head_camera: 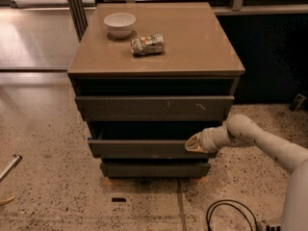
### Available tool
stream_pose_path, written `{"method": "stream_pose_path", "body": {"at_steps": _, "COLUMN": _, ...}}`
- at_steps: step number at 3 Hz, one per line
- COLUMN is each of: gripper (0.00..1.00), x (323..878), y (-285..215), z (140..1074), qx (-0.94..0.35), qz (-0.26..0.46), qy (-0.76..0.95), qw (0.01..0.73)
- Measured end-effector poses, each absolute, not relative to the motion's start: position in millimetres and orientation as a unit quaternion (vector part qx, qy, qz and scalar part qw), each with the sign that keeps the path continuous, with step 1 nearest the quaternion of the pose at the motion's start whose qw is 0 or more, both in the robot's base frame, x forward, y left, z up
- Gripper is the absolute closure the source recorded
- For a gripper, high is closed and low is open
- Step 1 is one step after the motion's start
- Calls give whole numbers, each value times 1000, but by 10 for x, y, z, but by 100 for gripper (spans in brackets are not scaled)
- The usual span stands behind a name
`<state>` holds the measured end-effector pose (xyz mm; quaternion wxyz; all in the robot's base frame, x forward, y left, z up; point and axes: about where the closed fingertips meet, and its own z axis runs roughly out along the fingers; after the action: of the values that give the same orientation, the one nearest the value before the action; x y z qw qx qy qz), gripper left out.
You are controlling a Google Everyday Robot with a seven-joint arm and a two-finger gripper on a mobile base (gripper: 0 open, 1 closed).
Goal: Close middle drawer
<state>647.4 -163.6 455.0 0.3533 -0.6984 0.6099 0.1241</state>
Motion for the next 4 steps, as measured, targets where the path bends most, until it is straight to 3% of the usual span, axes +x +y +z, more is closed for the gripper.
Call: {"method": "stream_pose_path", "body": {"at_steps": 4, "gripper": 100, "x": 6677, "y": -1584, "z": 4535, "qx": -634, "qz": 85, "qy": 654, "qw": 404}}
